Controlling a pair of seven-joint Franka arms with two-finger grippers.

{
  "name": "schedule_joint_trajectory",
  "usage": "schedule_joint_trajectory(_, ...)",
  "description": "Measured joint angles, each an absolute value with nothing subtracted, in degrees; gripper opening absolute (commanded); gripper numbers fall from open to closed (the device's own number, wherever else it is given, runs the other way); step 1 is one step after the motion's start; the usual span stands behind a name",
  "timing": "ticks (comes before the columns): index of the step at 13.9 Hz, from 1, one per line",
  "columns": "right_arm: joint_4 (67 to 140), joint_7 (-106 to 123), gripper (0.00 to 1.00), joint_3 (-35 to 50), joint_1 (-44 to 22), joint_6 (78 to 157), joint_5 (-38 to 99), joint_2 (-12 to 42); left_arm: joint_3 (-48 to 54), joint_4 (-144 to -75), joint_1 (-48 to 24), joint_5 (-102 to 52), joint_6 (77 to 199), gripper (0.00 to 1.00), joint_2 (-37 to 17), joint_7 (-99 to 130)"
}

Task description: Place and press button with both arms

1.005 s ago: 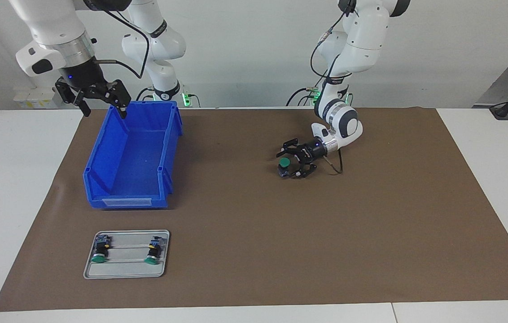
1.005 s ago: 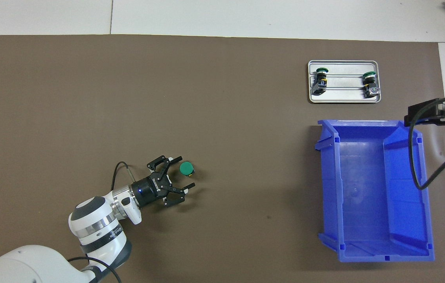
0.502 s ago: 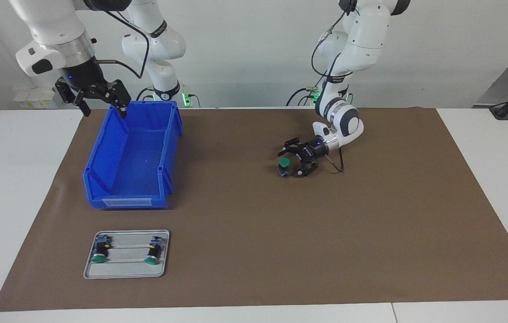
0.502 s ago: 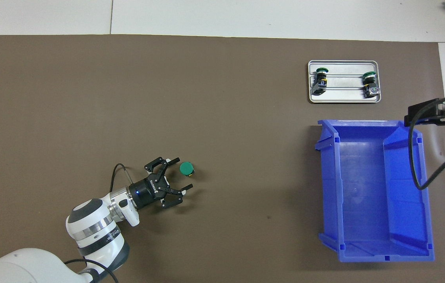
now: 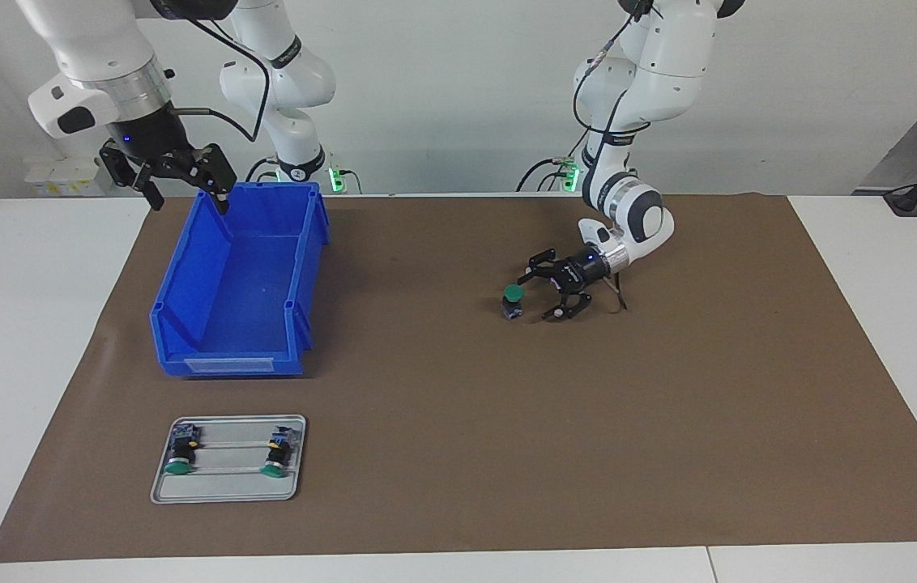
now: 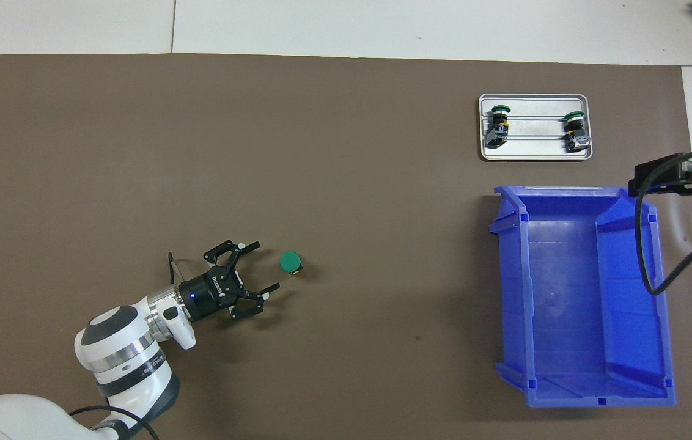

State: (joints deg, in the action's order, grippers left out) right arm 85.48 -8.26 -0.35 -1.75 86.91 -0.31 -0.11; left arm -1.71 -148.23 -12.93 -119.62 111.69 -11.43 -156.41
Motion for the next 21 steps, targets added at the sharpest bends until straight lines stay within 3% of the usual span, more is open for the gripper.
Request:
schedule_joint_trajectory(7, 85.48, -8.26, 1.00, -0.35, -1.75, 86.90, -0.31, -0.11, -2.02, -145.44, -0.95, -103.20, 111.92, 0.98, -11.01, -152.01)
schedule_joint_trajectory(13, 85.48, -8.26, 1.00, -0.35, -1.75, 86.91, -0.31, -0.11, -2.19, -132.63, 7.32, -88.23, 111.90, 0.98, -11.21, -131.97)
schedule_joint_trajectory(21, 85.48, -8.26, 1.00, -0.35, -1.75, 86.90, -0.31, -0.11, -1.34, -114.28, 8.40, -58.59, 111.82, 0.99, -11.16, -94.01)
